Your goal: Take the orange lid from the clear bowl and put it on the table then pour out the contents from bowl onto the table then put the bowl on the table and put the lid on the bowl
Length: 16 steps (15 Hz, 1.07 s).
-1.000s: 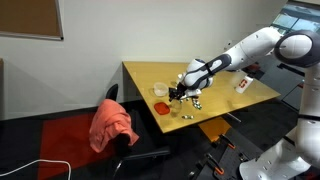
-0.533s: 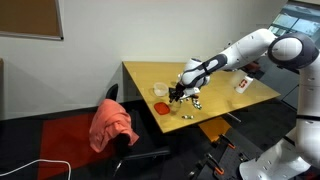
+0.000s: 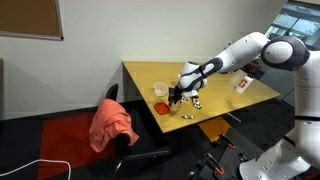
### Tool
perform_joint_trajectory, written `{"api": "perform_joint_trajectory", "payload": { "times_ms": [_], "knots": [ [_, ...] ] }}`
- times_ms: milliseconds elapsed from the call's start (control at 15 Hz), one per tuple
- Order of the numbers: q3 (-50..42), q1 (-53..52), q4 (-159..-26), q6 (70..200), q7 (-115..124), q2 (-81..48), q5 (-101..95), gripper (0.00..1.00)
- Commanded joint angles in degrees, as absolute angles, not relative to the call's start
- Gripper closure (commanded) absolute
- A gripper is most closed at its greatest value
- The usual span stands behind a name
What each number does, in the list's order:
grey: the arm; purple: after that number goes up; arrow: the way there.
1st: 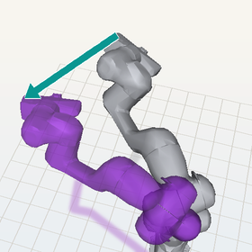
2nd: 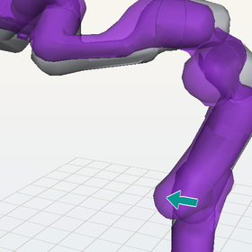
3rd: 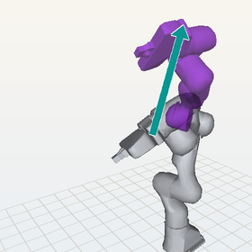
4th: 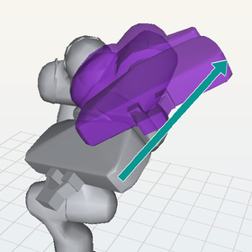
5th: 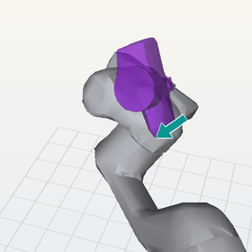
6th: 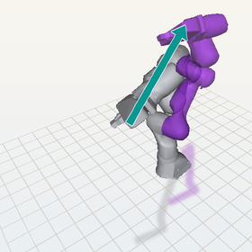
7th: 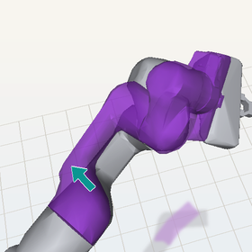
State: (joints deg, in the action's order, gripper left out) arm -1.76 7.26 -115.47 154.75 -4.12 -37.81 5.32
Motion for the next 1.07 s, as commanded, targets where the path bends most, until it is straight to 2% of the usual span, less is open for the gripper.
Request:
{"api": "perform_joint_trajectory", "payload": {
  "times_ms": [0, 333, 400, 667, 1000],
  "knots": [
    [-3.5, 5.4, -113.2, 154.3, -1.7, -39.5, 3.4, 0.47],
    [-3.5, 5.1, -111.2, 155.1, -1.7, -41.6, 3.7, 0.61],
    [-3.2, 5.3, -110.8, 155.0, -1.9, -42.0, 3.8, 0.57],
    [-2.7, 5.6, -109.7, 154.9, -2.4, -43.0, 4.1, 0.53],
    [-2.4, 5.5, -108.4, 154.7, -2.4, -44.5, 4.1, 0.57]
  ]
}}
